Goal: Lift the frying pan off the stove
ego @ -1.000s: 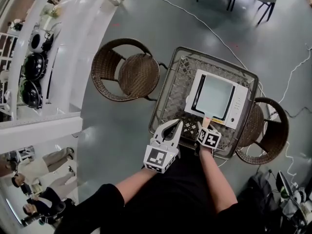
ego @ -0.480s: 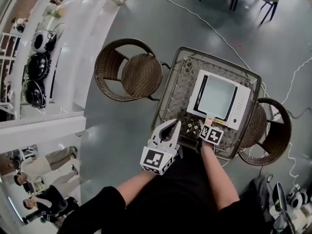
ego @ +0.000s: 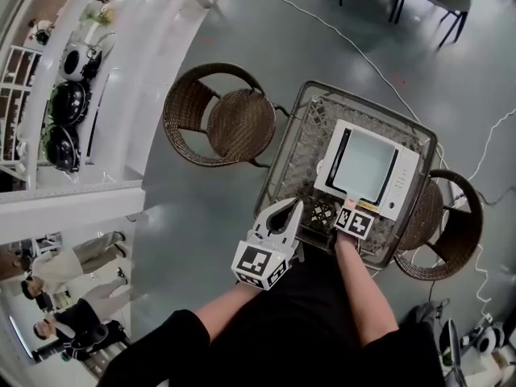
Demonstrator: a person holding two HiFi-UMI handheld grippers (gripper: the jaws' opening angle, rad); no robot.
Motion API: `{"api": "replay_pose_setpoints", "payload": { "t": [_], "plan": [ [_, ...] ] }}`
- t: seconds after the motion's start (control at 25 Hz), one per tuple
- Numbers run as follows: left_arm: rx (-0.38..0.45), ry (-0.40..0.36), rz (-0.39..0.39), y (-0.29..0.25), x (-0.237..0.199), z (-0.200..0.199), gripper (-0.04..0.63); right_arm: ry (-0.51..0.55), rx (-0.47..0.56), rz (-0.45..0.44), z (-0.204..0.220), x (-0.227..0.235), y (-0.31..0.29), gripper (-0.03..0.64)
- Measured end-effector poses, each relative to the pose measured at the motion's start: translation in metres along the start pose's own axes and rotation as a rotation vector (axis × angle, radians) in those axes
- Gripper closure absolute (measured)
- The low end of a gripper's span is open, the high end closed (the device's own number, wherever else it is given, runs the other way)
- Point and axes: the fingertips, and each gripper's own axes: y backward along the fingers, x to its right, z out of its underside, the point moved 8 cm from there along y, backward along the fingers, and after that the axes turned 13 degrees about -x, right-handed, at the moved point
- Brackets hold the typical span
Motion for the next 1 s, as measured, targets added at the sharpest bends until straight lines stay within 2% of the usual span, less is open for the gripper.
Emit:
{"api": "replay_pose_setpoints", "payload": {
  "t": [0.32,0.6,1.0],
  "plan": [
    [-0.007,-0.046,0.008,0.007,0.003,0.000,0.580,-0.020,0.021,0.002,0.003,0.001,0.004,0.509],
    [0.008,-0.054,0.005,0.016,0.002,0.002,0.580,-0.032,0.055,-0.002,0.006,0.000,0.011,0.514],
    [0.045,-0.058,0.011,0.045,-0.007,0.013,0.580,0.129,0.129,0.047,0.014,-0.029,0.047,0.514]
  ]
}}
